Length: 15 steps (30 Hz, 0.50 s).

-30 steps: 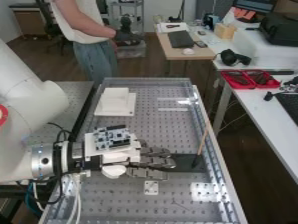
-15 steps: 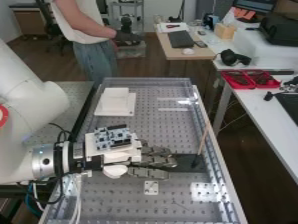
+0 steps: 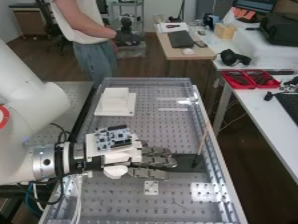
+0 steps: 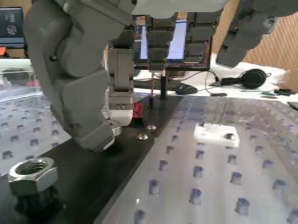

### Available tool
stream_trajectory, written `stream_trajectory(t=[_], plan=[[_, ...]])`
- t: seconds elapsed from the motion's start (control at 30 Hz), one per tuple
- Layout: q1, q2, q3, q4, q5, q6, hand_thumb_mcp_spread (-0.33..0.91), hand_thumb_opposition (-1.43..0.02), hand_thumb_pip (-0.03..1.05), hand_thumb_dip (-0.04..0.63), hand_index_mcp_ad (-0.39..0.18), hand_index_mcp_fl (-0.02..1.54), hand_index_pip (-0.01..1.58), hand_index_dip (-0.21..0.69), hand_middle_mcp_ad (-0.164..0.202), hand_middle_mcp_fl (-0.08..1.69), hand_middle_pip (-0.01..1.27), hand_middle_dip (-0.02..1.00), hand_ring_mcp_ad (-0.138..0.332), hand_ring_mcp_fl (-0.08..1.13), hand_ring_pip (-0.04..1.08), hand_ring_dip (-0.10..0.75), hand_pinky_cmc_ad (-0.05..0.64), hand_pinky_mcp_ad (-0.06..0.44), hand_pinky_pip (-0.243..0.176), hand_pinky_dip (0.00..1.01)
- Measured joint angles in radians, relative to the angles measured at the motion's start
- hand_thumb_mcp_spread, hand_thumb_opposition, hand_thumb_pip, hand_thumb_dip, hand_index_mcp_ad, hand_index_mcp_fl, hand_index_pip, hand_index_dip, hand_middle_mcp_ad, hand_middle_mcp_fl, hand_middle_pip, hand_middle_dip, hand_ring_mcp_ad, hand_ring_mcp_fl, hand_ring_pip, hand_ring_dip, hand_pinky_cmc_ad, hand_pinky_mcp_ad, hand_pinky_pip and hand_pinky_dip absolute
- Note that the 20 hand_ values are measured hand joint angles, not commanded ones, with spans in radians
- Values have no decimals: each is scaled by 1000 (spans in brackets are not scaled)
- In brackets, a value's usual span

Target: Grab the bearing and place it in the white container

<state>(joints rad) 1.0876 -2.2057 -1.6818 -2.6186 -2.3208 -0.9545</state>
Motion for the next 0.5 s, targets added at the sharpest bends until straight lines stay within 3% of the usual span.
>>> stream_trajectory(t=[0.5], plan=[[-2,-7,1,-1,2,-2,490,-867,534,305,-152,253,1262,127,24,87,152,188,131,3,94,44,316,232,-89,176]])
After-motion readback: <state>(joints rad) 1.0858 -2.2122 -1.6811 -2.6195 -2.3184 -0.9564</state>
